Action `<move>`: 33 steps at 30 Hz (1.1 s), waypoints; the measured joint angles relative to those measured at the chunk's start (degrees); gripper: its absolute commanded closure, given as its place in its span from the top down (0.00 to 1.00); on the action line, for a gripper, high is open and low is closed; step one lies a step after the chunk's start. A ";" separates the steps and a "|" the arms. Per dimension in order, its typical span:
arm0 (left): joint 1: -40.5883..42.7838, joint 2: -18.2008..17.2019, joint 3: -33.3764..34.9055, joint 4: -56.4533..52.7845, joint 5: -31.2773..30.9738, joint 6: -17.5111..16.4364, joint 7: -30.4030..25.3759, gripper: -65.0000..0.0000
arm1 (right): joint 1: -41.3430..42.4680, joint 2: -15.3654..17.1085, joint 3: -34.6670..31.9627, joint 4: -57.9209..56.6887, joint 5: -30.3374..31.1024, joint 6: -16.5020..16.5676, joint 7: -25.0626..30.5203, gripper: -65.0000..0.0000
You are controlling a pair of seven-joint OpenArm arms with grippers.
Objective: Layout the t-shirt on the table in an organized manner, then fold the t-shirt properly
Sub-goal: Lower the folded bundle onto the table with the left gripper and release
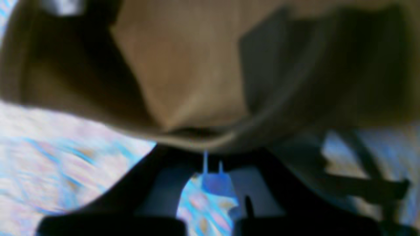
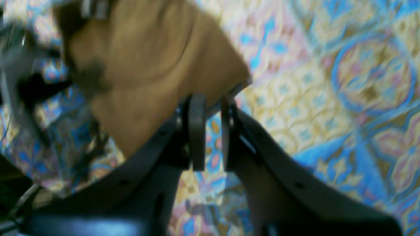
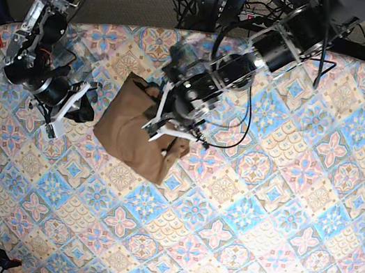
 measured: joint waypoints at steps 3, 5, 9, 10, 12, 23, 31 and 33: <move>-1.40 1.53 -0.02 -2.58 2.71 -0.02 -0.15 0.00 | -0.59 0.02 0.00 0.00 0.09 0.00 0.37 0.13; -1.79 1.51 0.02 -2.64 2.84 -0.11 -0.11 0.00 | -1.01 -0.04 0.00 0.00 0.04 0.00 0.22 0.13; -2.97 1.81 -2.89 -3.45 0.66 -1.14 0.39 0.00 | -1.18 0.02 0.00 0.02 0.04 -0.02 0.37 0.13; -2.99 1.95 -3.54 -4.28 3.15 -0.42 -1.77 0.00 | -1.53 0.02 0.00 0.02 0.09 -0.02 0.52 0.13; -4.04 1.46 -5.51 -6.62 3.26 -0.24 -4.26 0.00 | -2.54 -0.04 0.00 0.04 0.09 -0.02 0.63 0.13; -12.33 6.97 -6.47 -25.62 5.73 1.09 -18.93 0.00 | -2.95 -0.02 0.00 0.09 0.02 0.00 0.61 0.13; -16.96 12.48 -6.64 -36.81 5.40 1.22 -27.50 0.00 | -2.84 0.00 0.02 0.11 -0.15 -0.02 0.63 0.13; -17.94 13.57 -6.62 -39.93 5.40 1.29 -30.86 0.00 | -2.93 -0.02 0.02 0.11 -0.20 0.00 0.63 0.13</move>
